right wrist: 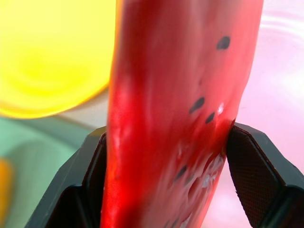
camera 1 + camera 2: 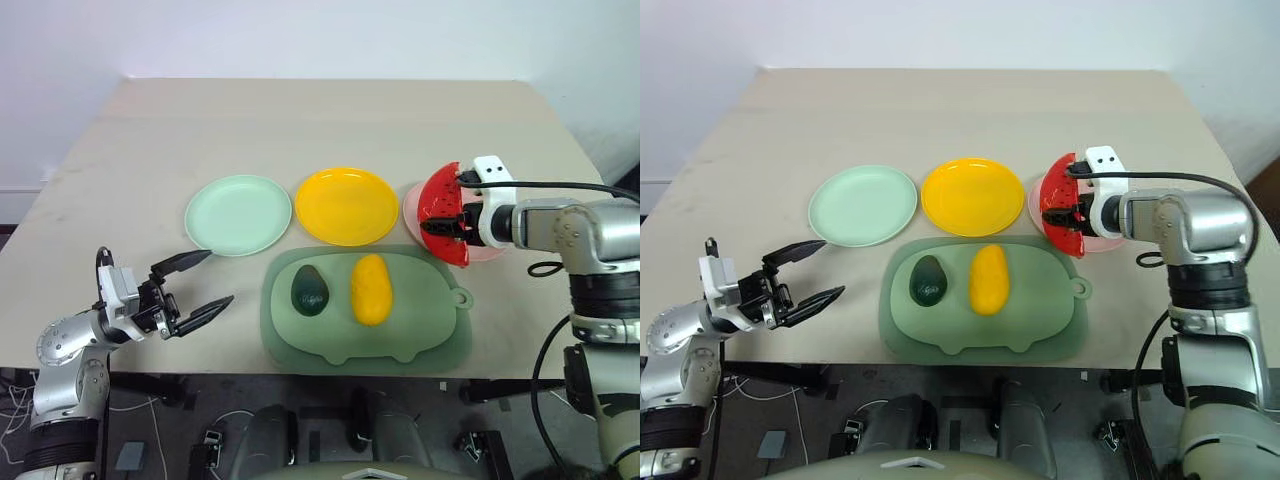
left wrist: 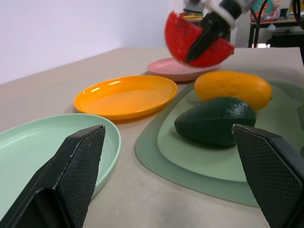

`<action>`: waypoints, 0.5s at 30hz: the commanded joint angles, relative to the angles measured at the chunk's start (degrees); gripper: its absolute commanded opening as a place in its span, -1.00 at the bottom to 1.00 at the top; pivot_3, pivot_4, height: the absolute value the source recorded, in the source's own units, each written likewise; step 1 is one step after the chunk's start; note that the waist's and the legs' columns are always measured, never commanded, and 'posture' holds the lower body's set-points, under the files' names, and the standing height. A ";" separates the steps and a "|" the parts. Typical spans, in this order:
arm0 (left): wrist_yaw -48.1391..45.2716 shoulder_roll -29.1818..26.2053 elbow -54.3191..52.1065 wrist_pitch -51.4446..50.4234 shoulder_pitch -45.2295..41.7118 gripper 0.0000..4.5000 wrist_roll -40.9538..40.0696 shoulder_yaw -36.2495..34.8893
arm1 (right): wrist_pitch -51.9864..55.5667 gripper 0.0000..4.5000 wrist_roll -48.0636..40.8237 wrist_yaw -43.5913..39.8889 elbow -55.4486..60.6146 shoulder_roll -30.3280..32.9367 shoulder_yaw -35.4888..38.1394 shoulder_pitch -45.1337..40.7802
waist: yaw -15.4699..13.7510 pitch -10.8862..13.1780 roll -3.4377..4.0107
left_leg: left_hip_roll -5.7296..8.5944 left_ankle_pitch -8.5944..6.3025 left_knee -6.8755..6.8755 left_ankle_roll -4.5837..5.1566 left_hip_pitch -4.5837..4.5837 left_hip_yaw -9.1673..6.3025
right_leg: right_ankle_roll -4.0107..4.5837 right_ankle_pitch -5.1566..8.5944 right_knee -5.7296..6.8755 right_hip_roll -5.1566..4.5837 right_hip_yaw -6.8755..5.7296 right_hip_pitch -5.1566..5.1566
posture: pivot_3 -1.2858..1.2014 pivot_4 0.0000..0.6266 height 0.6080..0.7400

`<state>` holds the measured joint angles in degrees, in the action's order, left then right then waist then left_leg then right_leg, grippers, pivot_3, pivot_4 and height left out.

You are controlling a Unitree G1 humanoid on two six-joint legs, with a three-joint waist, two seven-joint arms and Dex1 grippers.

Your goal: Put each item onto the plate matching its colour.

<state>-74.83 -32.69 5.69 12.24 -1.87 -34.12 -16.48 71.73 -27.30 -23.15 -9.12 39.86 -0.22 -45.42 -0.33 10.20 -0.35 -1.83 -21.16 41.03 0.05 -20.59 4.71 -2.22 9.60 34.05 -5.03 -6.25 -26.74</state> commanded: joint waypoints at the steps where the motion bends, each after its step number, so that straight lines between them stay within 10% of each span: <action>1: 0.04 0.08 -0.39 1.34 0.25 1.00 0.16 -0.46 | -4.87 0.40 3.93 -0.06 -3.86 -0.31 -0.58 -2.84 | 0.10 0.00 0.00 | 0.00 0.00 0.00 0.00 0.00 0.01 | 0.00 0.00 0.00 0.00 0.00 0.00 | 0.03 -0.52 0.89; 8: 0.45 0.51 -0.60 1.89 1.06 1.00 0.18 -0.52 | -9.09 0.40 8.96 -2.53 -10.58 -0.07 -2.64 -5.32 | 0.45 0.03 0.05 | -0.04 -0.01 -0.01 0.02 0.00 0.00 | 0.00 0.00 0.00 0.00 0.00 -0.01 | 0.03 -0.52 0.89; 12: 0.73 0.80 -0.68 1.99 1.14 1.00 0.27 -0.47 | -9.31 0.95 10.38 -5.18 -11.11 1.06 -3.41 -5.94 | 1.03 0.04 0.06 | -0.05 -0.01 -0.02 0.02 0.00 -0.03 | 0.00 0.00 0.01 -0.01 -0.01 -0.01 | 0.03 -0.52 0.89; 15: 0.79 0.88 -0.64 2.03 1.14 1.00 0.32 -0.52 | -10.24 0.99 10.58 -8.15 -9.87 2.85 -2.87 -6.68 | 1.13 0.06 0.11 | -0.05 -0.01 -0.03 0.02 0.00 -0.02 | 0.00 0.00 0.01 -0.01 -0.01 -0.03 | 0.03 -0.52 0.89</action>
<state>-74.25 -31.72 5.71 13.14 -0.74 -33.77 -16.48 62.92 -17.12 -29.65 -20.67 40.68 -4.09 -49.88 0.79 10.26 -0.25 -1.88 -21.17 40.99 0.07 -20.59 4.69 -2.22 9.60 34.07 -5.04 -6.26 -26.77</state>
